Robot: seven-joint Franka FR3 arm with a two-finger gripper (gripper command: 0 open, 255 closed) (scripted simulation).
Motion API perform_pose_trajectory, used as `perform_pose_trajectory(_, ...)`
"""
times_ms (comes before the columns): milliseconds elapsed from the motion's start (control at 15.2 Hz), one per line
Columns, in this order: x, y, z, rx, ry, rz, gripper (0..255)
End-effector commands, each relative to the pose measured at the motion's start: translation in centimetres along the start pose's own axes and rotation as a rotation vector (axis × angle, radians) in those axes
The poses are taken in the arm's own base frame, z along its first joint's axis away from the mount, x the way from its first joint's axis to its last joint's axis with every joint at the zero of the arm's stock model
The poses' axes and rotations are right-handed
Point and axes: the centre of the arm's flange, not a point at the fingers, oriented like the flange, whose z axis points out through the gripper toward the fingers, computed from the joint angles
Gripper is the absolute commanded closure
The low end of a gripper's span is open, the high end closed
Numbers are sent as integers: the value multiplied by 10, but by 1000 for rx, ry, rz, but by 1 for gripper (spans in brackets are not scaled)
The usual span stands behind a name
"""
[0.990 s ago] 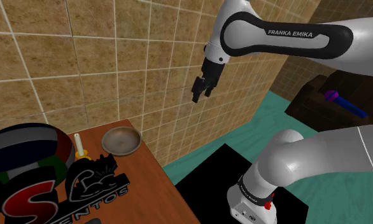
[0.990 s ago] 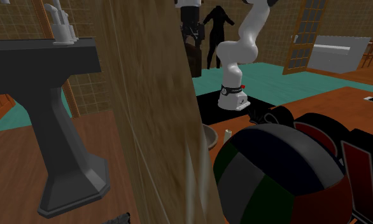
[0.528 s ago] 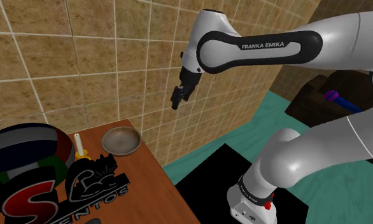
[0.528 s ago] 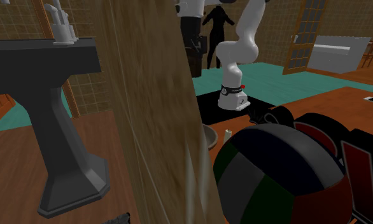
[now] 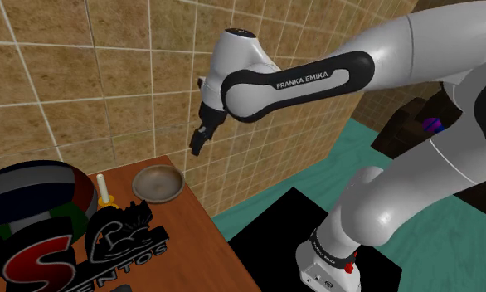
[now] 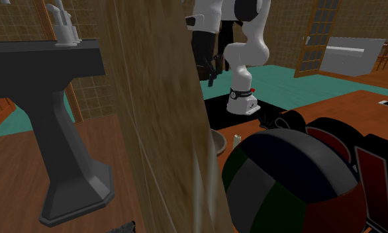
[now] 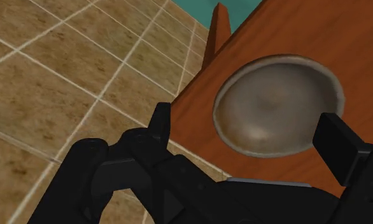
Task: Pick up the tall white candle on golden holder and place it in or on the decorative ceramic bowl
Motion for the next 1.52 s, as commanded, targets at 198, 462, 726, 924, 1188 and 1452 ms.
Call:
perform_pose_trajectory(198,33,-46,31,-16,53,-133,0)
perform_pose_trajectory(462,57,-83,56,-29,93,-237,0)
perform_pose_trajectory(726,78,-121,80,-42,133,-342,0)
perform_pose_trajectory(924,91,-152,98,-52,163,-421,0)
perform_pose_trajectory(1188,106,-193,123,-66,203,-525,0)
perform_pose_trajectory(1452,111,-200,142,-68,209,-543,0)
